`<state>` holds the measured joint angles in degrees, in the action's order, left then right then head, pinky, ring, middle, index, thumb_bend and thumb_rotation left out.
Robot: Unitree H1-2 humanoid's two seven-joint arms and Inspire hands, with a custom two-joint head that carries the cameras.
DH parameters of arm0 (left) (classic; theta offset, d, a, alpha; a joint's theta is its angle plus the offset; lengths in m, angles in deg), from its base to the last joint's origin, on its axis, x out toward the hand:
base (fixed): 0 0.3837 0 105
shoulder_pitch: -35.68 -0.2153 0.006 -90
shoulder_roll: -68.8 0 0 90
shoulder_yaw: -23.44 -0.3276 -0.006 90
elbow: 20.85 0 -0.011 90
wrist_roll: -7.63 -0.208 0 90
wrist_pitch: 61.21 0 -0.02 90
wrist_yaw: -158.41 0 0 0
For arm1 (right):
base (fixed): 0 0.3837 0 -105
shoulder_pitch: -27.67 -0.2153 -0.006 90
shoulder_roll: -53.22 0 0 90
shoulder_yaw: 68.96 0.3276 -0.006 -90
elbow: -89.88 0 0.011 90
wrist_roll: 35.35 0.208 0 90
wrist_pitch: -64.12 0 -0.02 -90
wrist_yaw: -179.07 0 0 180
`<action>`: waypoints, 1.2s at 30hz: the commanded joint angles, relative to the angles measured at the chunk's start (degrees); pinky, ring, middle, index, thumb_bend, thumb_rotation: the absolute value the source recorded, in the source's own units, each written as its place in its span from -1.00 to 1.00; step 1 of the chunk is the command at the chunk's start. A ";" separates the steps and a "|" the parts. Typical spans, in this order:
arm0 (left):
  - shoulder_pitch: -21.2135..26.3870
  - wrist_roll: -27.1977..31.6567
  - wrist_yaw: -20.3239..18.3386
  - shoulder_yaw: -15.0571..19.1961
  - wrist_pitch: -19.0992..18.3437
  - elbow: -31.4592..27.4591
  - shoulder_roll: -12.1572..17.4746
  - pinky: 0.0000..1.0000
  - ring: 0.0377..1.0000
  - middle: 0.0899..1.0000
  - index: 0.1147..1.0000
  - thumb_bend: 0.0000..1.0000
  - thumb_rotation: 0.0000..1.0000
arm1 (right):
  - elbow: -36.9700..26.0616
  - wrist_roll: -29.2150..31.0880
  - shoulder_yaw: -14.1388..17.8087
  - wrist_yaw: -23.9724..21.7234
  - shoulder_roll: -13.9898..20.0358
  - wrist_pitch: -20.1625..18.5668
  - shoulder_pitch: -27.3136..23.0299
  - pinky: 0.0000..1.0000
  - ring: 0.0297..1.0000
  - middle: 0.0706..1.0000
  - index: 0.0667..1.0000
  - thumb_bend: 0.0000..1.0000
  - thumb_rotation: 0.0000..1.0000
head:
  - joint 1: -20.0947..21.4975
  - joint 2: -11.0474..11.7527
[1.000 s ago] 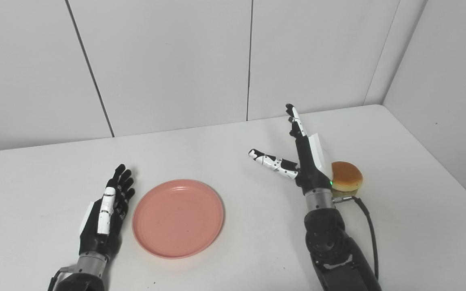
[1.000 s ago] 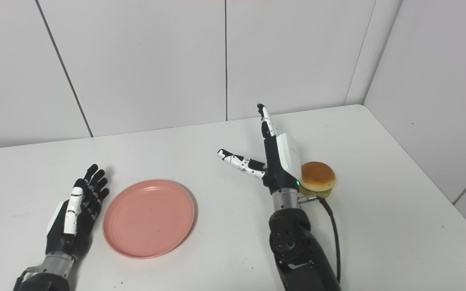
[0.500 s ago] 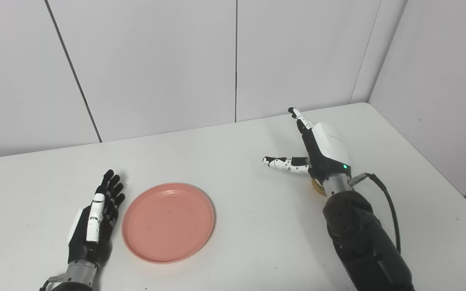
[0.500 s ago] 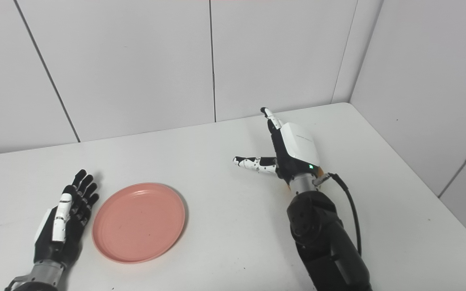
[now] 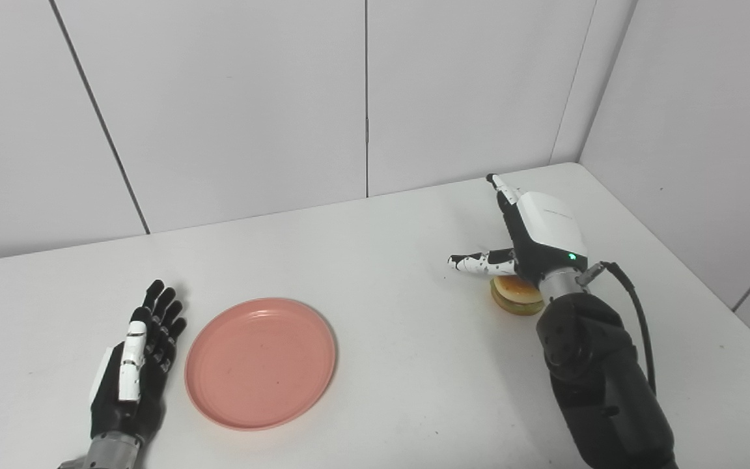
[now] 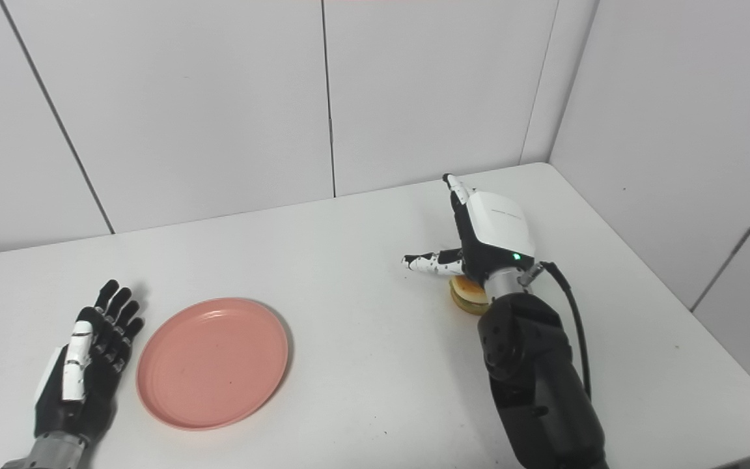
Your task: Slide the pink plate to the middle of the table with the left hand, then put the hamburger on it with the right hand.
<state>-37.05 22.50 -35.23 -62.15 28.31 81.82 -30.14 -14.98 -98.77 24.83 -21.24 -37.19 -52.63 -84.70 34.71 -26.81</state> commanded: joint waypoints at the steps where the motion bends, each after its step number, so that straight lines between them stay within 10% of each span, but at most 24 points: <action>1: -2.75 -0.38 0.31 -0.27 -3.06 1.42 0.55 1.00 1.00 1.00 1.00 -0.17 1.00 | -2.73 -2.22 1.79 -1.43 0.07 -0.17 -1.22 0.83 0.84 0.83 0.87 0.85 -0.22 | 0.04 -0.20; 15: -3.03 -0.05 0.54 -0.56 -3.94 0.47 0.21 1.00 1.00 1.00 1.00 -0.20 1.00 | -5.29 -7.38 6.60 -10.52 0.35 -0.16 -0.93 0.86 0.87 0.85 0.86 0.91 -0.30 | 0.06 -0.58; 36: -3.87 0.20 1.36 -0.81 -5.71 -1.96 -0.42 1.00 1.00 1.00 1.00 -0.27 1.00 | 0.24 -4.33 4.29 -11.60 1.02 -0.15 1.46 0.88 0.88 0.86 0.90 0.92 -0.22 | -0.58 -0.90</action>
<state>-38.82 22.75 -34.48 -62.60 26.40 78.48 -30.61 -14.31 -103.31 28.28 -33.65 -36.58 -52.63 -81.58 34.19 -27.69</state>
